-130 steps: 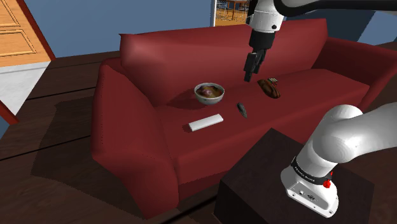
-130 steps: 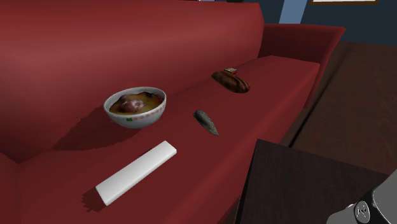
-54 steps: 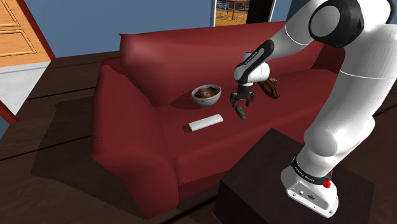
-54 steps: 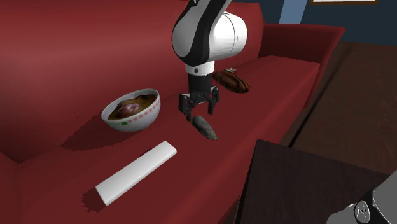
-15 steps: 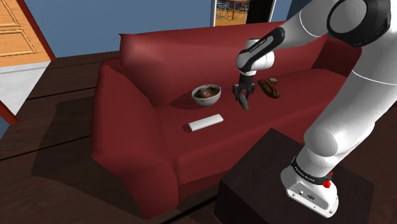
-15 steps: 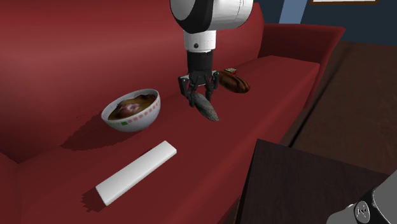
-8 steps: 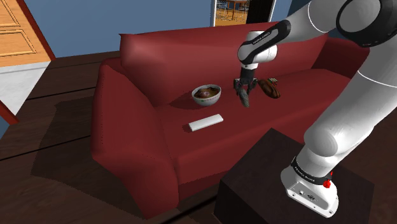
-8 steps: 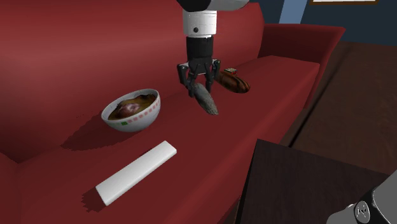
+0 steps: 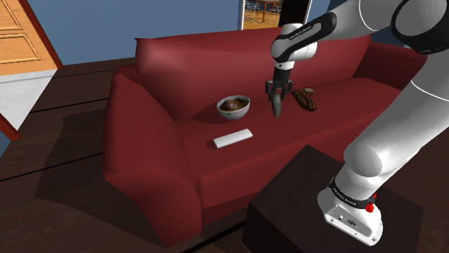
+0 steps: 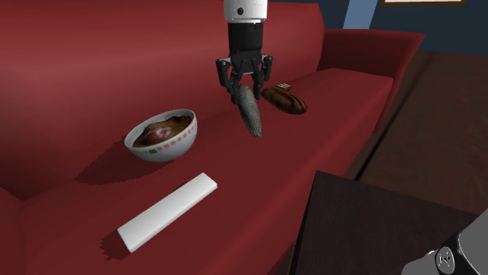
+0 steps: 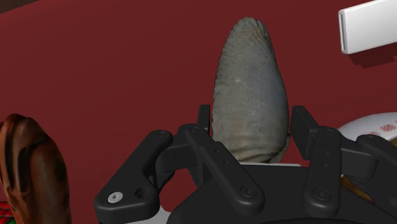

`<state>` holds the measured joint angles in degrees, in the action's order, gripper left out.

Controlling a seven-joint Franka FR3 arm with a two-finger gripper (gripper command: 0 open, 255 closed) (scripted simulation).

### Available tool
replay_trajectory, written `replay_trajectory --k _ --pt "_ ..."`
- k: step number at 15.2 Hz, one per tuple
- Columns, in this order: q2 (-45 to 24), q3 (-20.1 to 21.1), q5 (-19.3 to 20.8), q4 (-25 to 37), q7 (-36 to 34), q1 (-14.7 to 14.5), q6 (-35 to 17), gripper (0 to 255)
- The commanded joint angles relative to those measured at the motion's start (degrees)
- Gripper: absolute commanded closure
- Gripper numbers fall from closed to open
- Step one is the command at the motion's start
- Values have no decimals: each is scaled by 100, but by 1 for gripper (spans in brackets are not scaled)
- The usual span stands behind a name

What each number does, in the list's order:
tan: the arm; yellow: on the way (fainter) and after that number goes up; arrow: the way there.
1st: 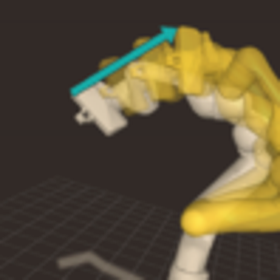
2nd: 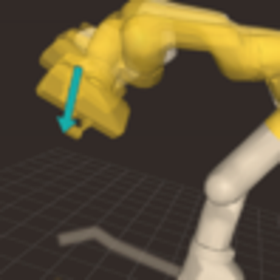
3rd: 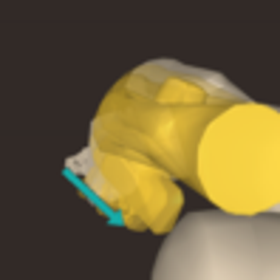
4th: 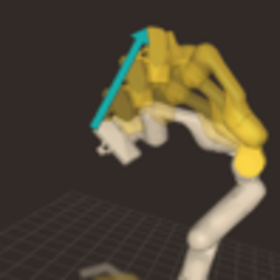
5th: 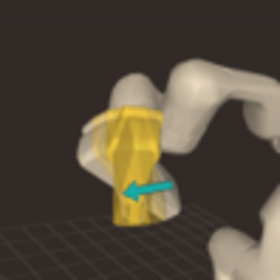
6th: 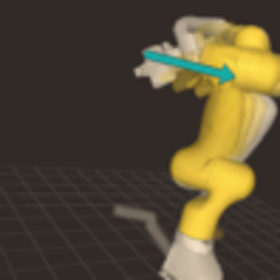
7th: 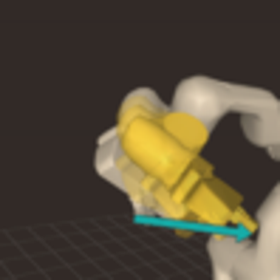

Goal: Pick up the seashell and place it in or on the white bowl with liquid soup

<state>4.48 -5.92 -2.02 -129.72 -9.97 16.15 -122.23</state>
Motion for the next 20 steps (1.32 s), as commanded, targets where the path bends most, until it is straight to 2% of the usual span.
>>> replay_trajectory --k 1,3,10,15,20 --pt "70 1 11 87 -12 1 159 255" --pt "121 3 20 150 -21 1 273 255" --pt "-1111 278 -113 1696 -517 -276 571 255" --pt "-2068 417 -134 3041 -848 -454 945 255" --pt "-3170 515 -121 4721 -1157 -628 1508 255"
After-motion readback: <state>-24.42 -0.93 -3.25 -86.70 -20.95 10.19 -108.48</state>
